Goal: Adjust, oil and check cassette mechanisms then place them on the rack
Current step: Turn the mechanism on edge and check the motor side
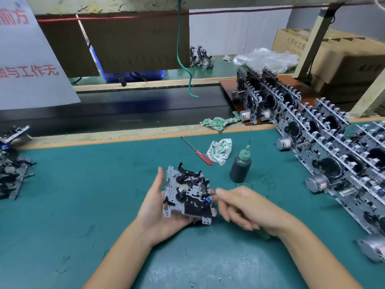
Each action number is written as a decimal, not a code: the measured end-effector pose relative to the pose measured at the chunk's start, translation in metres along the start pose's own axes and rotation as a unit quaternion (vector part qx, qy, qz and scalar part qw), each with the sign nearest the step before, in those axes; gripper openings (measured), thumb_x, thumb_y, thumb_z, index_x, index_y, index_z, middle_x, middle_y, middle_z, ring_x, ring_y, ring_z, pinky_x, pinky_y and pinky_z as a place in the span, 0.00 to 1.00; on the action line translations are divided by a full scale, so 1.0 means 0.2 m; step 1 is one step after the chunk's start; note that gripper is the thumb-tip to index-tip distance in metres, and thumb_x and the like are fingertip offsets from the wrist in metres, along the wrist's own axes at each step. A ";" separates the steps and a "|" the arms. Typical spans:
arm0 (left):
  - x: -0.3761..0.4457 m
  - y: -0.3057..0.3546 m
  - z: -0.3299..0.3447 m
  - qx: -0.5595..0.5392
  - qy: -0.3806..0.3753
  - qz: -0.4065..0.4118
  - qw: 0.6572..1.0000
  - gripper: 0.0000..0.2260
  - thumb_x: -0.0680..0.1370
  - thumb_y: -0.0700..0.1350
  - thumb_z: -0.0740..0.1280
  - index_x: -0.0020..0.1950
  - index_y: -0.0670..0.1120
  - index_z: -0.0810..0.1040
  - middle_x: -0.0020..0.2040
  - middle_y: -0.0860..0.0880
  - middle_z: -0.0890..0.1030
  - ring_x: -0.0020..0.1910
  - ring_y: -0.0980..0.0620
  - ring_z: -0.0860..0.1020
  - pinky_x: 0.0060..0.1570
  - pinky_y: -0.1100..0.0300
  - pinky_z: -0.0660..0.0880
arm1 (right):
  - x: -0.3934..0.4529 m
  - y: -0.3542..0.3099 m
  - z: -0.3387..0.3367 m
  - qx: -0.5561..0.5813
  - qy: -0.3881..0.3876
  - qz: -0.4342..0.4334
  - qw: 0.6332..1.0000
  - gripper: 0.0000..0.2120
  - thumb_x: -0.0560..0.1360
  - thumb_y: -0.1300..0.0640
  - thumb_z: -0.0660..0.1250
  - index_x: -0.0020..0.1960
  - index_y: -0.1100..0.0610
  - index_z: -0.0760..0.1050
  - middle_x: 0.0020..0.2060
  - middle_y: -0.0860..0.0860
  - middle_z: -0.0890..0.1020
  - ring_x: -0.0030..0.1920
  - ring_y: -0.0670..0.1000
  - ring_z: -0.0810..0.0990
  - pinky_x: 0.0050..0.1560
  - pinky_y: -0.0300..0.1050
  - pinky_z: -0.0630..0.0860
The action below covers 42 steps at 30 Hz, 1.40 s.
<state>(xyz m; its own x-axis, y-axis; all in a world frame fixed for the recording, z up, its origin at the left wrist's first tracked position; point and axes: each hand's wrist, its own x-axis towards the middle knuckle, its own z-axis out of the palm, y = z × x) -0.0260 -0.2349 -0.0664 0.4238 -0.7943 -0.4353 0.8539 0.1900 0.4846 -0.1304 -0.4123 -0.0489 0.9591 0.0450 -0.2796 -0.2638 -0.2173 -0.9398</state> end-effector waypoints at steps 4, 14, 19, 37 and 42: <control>-0.03 0.00 0.03 -0.069 -0.038 -0.015 0.997 0.44 0.70 0.70 0.59 0.63 0.30 0.73 0.65 0.27 0.70 0.61 0.28 0.73 0.48 0.38 0.77 | 0.02 0.02 -0.07 0.055 0.119 -0.028 0.991 0.17 0.82 0.53 0.53 0.37 0.56 0.70 0.20 0.52 0.71 0.15 0.46 0.60 0.18 0.32 0.55; -0.04 0.01 -0.02 0.055 -0.107 -0.064 0.991 0.44 0.69 0.74 0.56 0.67 0.37 0.73 0.69 0.33 0.69 0.63 0.30 0.72 0.66 0.33 0.64 | -0.08 0.02 0.02 -0.526 0.309 -0.128 0.782 0.19 0.69 0.50 0.74 0.59 0.52 0.78 0.45 0.46 0.81 0.46 0.51 0.81 0.40 0.45 0.77; -0.07 0.02 0.01 0.237 -0.044 -0.097 0.966 0.39 0.64 0.73 0.65 0.57 0.42 0.82 0.61 0.41 0.78 0.58 0.41 0.77 0.64 0.46 0.72 | -0.14 0.08 0.03 -0.586 0.202 -0.217 0.754 0.29 0.62 0.44 0.77 0.59 0.54 0.78 0.49 0.46 0.81 0.51 0.49 0.79 0.57 0.45 0.76; -0.31 -0.18 0.00 0.870 0.230 0.258 0.351 0.32 0.58 0.80 0.51 0.36 0.54 0.71 0.30 0.56 0.78 0.33 0.57 0.78 0.31 0.62 0.68 | -0.25 0.18 0.11 -0.571 0.320 -0.198 0.730 0.23 0.72 0.36 0.59 0.36 0.56 0.76 0.33 0.46 0.76 0.36 0.52 0.75 0.52 0.44 0.66; -0.28 -0.22 0.00 0.827 0.239 0.378 0.342 0.25 0.61 0.73 0.58 0.24 0.51 0.62 0.18 0.50 0.70 0.17 0.50 0.71 0.23 0.65 0.55 | -0.23 0.19 0.12 -0.577 0.328 -0.191 0.723 0.22 0.72 0.37 0.59 0.36 0.56 0.76 0.33 0.46 0.76 0.37 0.52 0.76 0.52 0.46 0.66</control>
<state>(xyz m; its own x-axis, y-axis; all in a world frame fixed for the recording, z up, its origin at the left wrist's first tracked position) -0.0874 -0.1985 -0.0620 0.6736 -0.6184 0.4048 -0.7236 -0.6634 0.1905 -0.1873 -0.3991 -0.0769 0.8817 -0.0730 0.4662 -0.0682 -0.9973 -0.0273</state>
